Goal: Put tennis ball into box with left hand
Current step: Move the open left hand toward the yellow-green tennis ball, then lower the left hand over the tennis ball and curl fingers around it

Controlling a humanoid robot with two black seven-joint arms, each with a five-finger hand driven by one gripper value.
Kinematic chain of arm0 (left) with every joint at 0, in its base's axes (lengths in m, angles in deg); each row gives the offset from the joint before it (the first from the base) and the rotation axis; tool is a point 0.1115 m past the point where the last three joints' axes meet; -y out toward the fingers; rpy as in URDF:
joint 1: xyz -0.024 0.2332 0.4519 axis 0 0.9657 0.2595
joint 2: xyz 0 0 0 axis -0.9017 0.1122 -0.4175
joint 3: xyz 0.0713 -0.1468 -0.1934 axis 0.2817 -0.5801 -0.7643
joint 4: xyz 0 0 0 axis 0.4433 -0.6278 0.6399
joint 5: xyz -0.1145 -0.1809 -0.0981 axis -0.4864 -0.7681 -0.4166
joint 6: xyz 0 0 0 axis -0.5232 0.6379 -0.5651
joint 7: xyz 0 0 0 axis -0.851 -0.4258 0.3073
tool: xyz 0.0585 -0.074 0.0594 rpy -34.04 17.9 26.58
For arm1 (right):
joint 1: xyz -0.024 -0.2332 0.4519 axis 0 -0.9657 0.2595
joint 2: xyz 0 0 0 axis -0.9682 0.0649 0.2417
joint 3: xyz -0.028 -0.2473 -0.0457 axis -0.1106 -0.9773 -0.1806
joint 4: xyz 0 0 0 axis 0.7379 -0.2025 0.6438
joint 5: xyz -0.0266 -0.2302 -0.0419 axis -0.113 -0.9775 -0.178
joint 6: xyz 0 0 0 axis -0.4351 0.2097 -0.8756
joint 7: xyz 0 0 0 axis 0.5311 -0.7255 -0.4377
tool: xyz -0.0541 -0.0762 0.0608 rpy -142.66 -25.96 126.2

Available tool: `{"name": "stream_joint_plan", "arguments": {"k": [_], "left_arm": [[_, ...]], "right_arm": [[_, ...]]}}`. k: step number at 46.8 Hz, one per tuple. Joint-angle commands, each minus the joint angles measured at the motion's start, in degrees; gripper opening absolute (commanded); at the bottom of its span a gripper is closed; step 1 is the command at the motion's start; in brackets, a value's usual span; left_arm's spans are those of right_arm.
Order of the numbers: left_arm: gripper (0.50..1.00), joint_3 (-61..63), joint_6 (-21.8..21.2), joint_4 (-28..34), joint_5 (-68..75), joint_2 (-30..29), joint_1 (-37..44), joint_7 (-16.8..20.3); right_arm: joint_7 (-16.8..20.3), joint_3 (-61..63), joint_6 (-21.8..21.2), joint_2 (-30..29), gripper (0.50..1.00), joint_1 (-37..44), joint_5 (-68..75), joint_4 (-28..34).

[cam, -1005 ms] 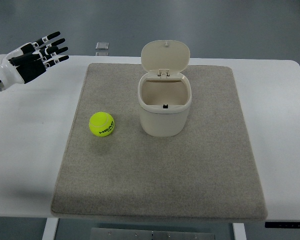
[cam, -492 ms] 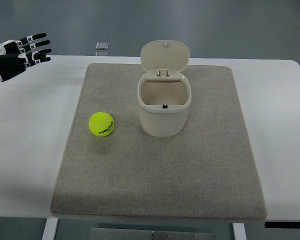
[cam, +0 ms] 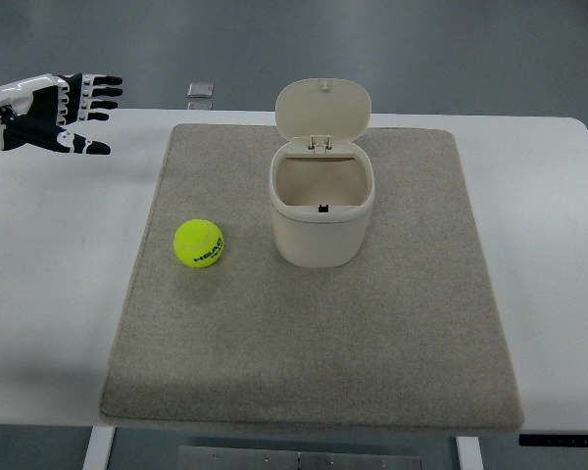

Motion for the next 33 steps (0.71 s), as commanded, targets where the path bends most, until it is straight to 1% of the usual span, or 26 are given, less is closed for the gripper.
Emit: {"name": "stream_joint_plan", "arguments": {"k": [1,6,10,16,19,24,27,33], "left_arm": [[0.975,0.1,0.0,-3.2,6.9,-0.1,0.5,2.0],[0.975,0.2,0.0,-8.0,16.4,-0.8,0.5,2.6],[0.975,0.4,0.0,-11.2,24.0,-0.8,0.5,4.3],[0.975,1.0,-1.9,-14.9,34.0,-0.8,0.6,7.6],[0.975,1.0,-3.4,-16.3,37.9,-0.6,0.8,8.7],[0.975,1.5,-7.0,-17.5,45.1,0.5,0.9,9.0],[0.973,2.2,-8.5,-18.5,48.9,1.6,1.3,9.0],[0.971,2.5,-9.1,-19.5,52.7,3.5,1.9,9.0]], "right_arm": [[0.0,0.0,0.0,0.0,0.901,0.0,0.0,0.0],[0.0,0.0,0.0,0.0,0.903,0.0,0.0,0.0],[0.0,0.0,0.0,0.0,0.903,0.0,0.0,0.0],[0.0,0.0,0.0,0.0,0.903,0.0,0.0,0.0],[0.0,0.0,0.0,0.0,0.901,0.0,0.0,0.0],[0.0,0.0,0.0,0.0,0.903,0.0,0.0,0.0],[0.0,0.0,0.0,0.0,0.901,0.0,0.0,0.0],[0.0,0.1,0.0,0.0,0.901,0.0,0.0,0.0]]}}
